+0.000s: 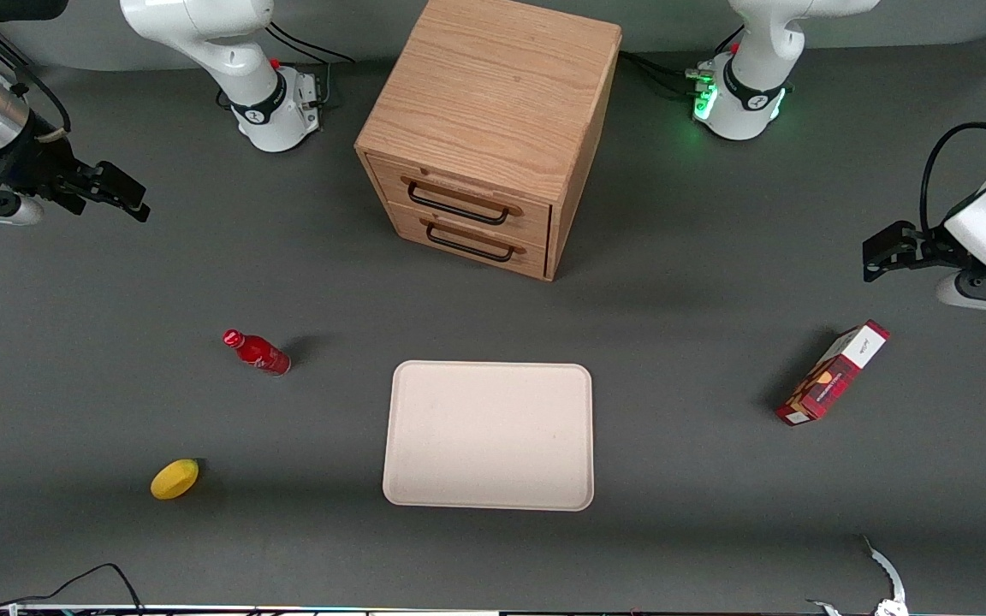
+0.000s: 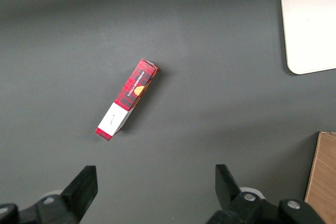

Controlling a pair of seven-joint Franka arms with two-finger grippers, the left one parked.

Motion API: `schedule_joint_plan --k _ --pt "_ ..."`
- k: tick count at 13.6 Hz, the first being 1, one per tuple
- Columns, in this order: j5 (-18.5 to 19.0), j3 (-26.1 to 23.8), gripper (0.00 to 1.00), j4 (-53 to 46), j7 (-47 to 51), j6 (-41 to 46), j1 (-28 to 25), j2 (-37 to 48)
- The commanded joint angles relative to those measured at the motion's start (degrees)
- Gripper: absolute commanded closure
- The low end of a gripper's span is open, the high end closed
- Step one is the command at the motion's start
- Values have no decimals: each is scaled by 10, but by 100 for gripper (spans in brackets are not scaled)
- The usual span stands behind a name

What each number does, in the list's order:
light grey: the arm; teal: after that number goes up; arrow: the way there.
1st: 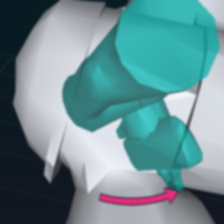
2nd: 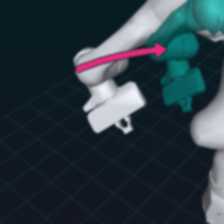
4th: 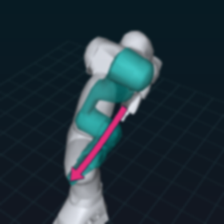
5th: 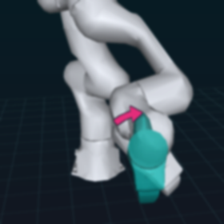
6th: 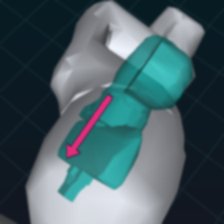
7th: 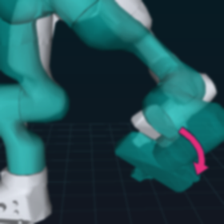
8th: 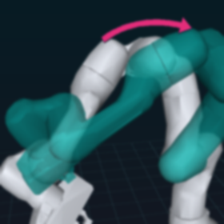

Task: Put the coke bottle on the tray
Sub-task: 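Move the right gripper down over the red Coca-Cola bottle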

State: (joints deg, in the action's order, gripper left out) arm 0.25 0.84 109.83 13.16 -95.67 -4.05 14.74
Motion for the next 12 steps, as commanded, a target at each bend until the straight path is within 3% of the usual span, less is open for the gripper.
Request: schedule_joint_plan --k 1,9,12 --pt "-14 1 0 -15 -2 20 0 -1" --pt "-13 -1 0 -30 -12 22 -2 -6" --pt "-17 -6 0 -136 -12 53 -3 -89"
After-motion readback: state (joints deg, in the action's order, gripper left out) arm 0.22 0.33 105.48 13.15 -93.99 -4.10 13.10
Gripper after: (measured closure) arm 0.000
